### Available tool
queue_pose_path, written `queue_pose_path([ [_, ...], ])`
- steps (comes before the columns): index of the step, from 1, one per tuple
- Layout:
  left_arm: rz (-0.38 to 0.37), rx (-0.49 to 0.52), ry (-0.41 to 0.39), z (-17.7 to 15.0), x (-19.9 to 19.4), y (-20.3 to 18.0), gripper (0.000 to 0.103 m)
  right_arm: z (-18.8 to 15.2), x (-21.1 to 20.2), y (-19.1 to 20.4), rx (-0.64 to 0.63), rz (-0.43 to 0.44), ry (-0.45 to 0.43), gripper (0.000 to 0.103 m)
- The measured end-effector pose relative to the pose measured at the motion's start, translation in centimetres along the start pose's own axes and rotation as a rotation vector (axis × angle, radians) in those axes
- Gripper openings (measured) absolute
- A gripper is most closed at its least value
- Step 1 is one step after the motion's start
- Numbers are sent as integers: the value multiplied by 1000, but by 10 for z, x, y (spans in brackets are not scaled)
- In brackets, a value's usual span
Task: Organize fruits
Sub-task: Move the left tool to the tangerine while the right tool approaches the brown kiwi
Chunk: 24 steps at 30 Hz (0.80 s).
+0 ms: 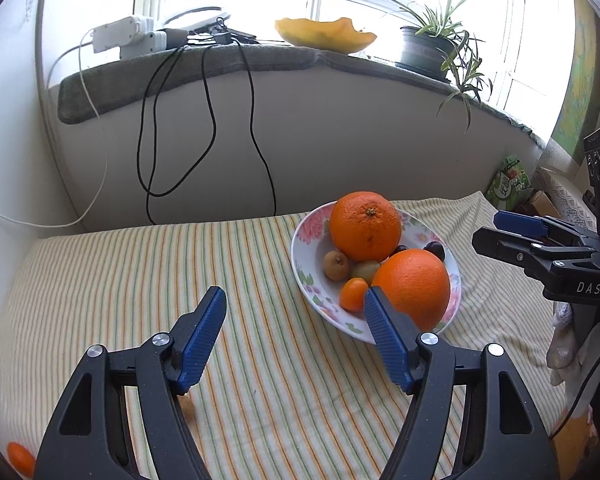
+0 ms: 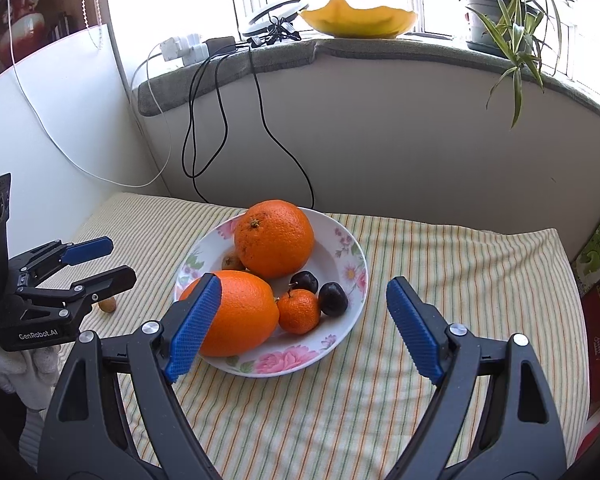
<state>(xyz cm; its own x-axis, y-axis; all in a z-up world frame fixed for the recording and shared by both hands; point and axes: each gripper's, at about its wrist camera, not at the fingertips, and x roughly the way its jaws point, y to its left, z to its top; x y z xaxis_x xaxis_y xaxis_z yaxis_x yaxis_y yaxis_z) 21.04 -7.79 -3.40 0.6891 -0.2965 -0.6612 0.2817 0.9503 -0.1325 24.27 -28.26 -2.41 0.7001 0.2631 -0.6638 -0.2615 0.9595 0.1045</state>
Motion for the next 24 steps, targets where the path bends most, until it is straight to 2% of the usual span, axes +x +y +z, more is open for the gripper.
queue_pose_path([
  [11,46,-44,-56,-20,-51,28,71,-8,-23,38,-35,65,-27,87],
  [24,158,-157,-76,-75,-102,87,71,-15,-26,98,-119,165,-27,87],
])
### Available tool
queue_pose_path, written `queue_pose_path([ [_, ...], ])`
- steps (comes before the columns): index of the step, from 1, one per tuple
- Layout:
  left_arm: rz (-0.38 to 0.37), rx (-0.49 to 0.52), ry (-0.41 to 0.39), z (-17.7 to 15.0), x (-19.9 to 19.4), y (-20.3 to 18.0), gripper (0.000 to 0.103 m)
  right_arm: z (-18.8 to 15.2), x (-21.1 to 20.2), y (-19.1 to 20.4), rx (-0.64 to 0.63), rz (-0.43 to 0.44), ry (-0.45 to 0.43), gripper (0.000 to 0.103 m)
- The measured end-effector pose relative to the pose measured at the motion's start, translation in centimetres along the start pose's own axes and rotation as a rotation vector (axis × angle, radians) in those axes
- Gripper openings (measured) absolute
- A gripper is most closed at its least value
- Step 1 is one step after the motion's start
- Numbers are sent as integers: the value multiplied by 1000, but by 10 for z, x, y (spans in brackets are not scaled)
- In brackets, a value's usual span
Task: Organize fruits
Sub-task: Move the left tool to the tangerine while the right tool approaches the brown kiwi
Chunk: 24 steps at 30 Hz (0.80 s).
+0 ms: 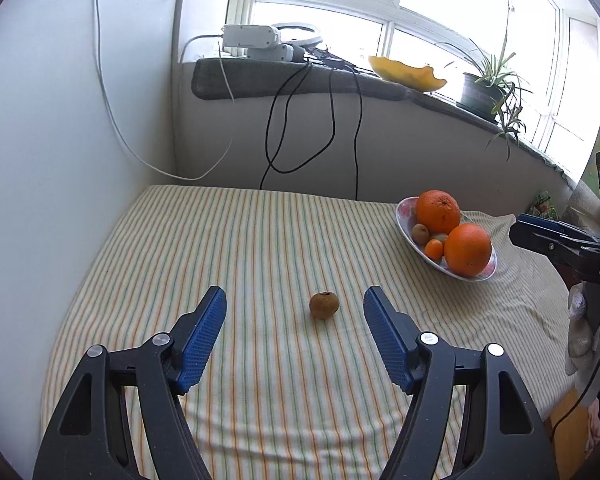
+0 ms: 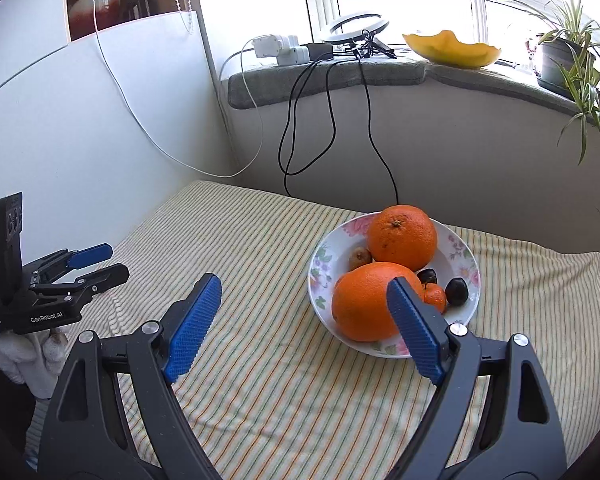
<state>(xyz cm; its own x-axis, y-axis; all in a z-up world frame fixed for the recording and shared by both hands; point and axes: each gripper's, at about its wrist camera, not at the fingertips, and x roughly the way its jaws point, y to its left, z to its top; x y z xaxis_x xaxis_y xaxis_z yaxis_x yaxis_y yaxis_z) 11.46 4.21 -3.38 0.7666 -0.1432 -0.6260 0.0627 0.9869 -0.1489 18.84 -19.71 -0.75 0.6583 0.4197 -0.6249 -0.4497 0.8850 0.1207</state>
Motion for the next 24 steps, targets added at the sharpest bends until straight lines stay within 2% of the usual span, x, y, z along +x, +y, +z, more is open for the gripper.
queue_pose_path([
  [9,100,-53,-5,-29,-24,46,70,-1,24,42,-86,54,30,87],
  [13,135,-93,11,-44,-28,67,64,-1,40,62,-124,75,52,87],
  [15,145,-113,15,-48,-29,76,63,-1,49,70,-137,89,68,83],
  [17,164,-122,17,-51,-29,84,62,-3,59,78,-150,103,93,75],
  [20,179,-136,23,-54,-27,94,57,-6,75,88,-167,112,127,70],
  [24,192,-170,30,-60,-24,110,56,-11,94,96,-180,124,175,61],
])
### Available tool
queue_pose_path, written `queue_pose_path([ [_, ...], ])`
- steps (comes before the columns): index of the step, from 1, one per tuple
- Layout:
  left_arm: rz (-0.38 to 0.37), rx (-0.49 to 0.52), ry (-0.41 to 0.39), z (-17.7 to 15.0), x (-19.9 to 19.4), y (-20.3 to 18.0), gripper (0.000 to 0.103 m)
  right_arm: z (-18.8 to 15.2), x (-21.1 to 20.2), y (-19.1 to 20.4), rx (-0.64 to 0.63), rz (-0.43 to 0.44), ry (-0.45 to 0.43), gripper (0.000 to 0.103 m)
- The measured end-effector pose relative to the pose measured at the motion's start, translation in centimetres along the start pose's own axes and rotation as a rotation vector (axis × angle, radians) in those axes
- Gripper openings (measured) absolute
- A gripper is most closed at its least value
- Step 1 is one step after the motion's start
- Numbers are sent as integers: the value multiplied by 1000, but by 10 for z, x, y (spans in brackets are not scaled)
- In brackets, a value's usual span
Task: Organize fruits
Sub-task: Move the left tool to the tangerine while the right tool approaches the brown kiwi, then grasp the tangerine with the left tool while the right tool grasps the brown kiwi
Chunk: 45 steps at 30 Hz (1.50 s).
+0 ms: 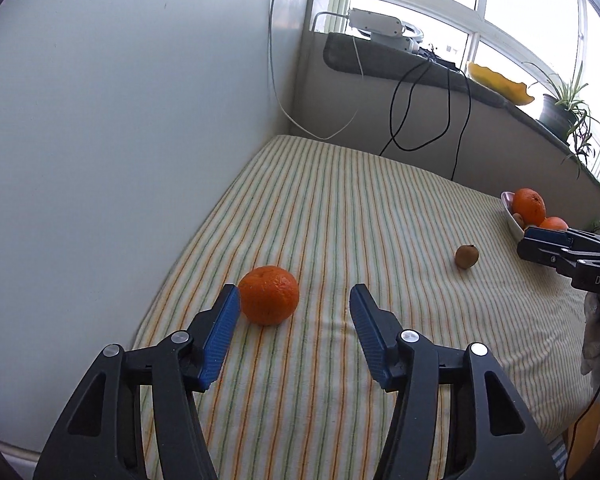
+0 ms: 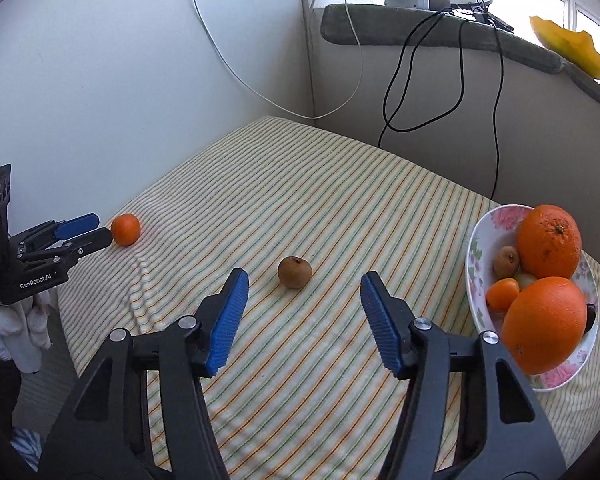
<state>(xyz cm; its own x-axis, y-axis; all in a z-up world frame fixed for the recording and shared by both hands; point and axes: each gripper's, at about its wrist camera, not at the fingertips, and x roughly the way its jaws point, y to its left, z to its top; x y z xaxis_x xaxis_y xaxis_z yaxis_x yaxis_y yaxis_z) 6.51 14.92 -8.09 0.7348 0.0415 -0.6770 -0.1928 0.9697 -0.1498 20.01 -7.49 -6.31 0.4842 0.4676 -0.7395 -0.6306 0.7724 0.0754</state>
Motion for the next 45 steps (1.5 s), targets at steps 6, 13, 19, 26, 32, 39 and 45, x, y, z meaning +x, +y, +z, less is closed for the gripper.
queue_pose_path([
  [6,-14,-27,30,-4,12,10,55,1,25,10,-25,7,47,58],
  [13,-33,-55,53,-5,22,14,51,4,48,11,-20,11,89,50],
  [19,-33,-53,55,-3,28,13,47,7,59,11,-16,0,110,43],
  [26,-14,-51,60,-2,31,15,43,8,69,12,-9,-4,131,39],
  [32,-9,-55,66,-3,36,16,43,10,72,13,-19,-12,133,31],
  [39,-16,-46,62,-1,37,15,38,11,75,8,-4,-8,136,28],
  [45,-24,-36,54,-1,34,12,38,7,67,7,2,-5,119,27],
])
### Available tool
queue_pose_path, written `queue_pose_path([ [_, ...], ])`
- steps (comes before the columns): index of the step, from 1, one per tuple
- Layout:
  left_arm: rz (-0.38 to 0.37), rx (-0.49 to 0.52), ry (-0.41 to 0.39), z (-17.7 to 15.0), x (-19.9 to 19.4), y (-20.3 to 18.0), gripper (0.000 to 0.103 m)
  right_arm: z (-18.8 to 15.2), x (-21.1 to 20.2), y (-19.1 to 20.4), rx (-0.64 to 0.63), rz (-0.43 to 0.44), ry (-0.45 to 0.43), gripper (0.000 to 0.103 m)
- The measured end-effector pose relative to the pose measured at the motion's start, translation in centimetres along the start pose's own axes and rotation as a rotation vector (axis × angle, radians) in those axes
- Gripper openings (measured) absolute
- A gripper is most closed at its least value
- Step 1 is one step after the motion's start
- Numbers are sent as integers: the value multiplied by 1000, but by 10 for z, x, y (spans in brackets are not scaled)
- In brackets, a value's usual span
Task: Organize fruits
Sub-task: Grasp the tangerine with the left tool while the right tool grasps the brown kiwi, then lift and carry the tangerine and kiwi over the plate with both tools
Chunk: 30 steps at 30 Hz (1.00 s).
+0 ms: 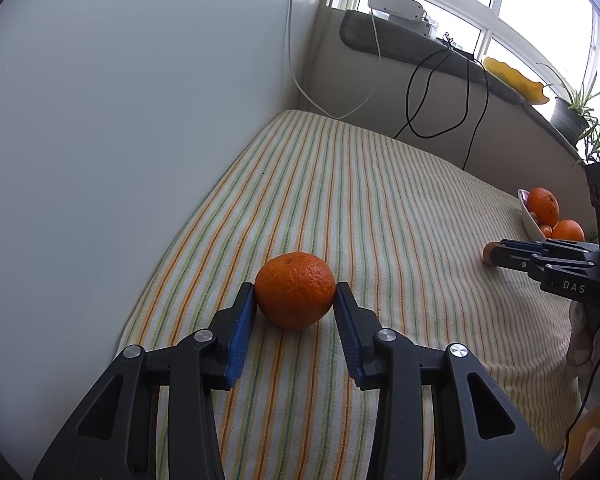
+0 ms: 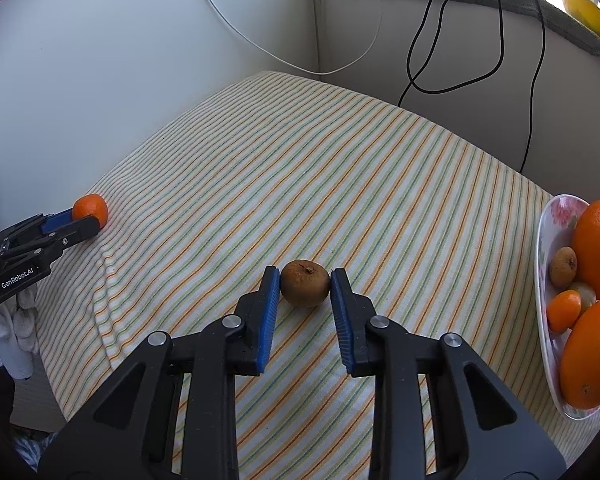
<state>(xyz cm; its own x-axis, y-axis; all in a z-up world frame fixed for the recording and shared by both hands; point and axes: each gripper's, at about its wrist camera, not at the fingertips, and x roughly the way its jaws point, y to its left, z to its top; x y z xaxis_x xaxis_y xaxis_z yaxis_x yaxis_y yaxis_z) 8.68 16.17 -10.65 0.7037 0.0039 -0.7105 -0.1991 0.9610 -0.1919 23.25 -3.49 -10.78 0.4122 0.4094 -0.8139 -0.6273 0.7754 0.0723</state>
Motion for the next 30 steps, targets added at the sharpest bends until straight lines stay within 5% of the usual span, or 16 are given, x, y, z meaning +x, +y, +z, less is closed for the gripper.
queue_pose_path([
  [12,-63,38,-31,4,-14,-33,38,-10,-43,-6,13,4,-67,27],
  [30,-200,127,-47,15,-14,-118,38,-41,-120,-74,135,-49,-190,27],
])
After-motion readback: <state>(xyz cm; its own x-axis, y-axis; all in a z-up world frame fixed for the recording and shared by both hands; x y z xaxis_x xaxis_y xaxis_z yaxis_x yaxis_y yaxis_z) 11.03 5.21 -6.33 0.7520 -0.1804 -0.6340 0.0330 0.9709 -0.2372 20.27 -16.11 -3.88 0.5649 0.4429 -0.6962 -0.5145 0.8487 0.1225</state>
